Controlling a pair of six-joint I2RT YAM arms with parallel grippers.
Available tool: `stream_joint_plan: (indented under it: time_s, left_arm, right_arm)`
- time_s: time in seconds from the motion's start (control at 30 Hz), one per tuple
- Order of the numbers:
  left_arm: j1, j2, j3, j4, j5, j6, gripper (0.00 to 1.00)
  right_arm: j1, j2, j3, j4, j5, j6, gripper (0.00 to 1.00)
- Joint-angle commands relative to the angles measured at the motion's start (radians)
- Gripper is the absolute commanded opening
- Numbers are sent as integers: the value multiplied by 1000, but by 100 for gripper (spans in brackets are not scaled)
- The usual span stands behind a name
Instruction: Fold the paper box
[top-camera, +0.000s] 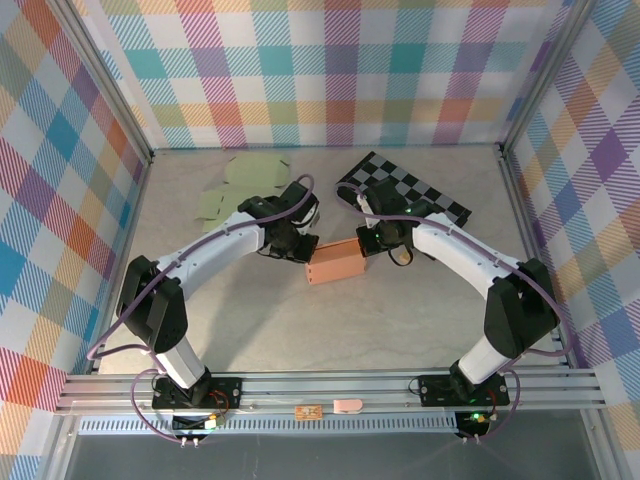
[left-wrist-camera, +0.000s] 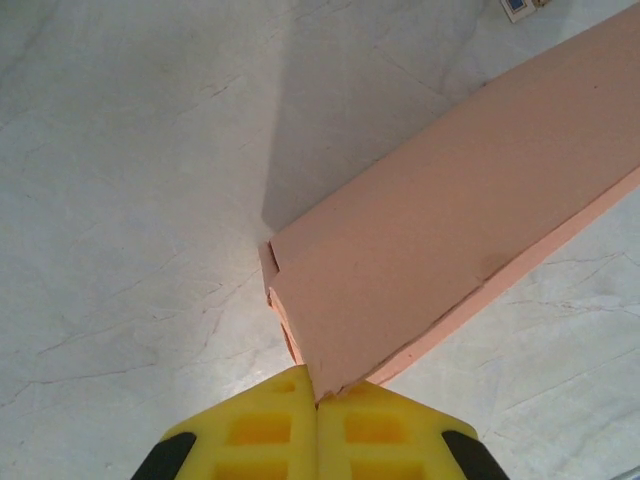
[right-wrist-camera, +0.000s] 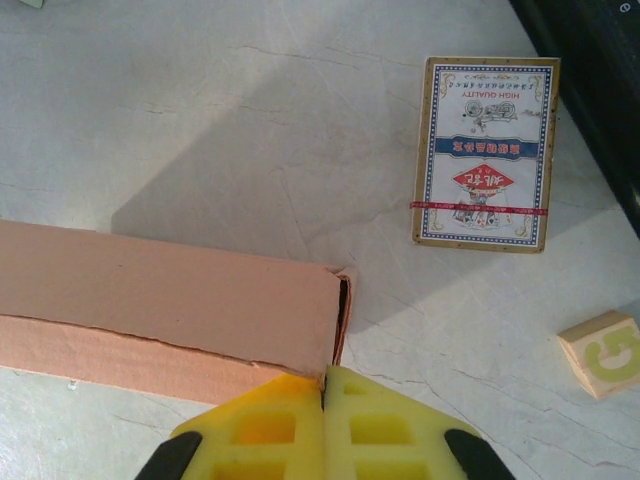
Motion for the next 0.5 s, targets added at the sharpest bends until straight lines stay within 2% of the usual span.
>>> stream_joint_plan:
  time_s: [0.0, 0.47]
  left_arm:
    - [8, 10, 38, -9, 61, -74, 0]
    - [12, 65, 109, -96, 131, -255, 0]
  right_arm:
    - [7, 13, 15, -52, -12, 14, 0]
    - [9, 26, 49, -79, -12, 13, 0]
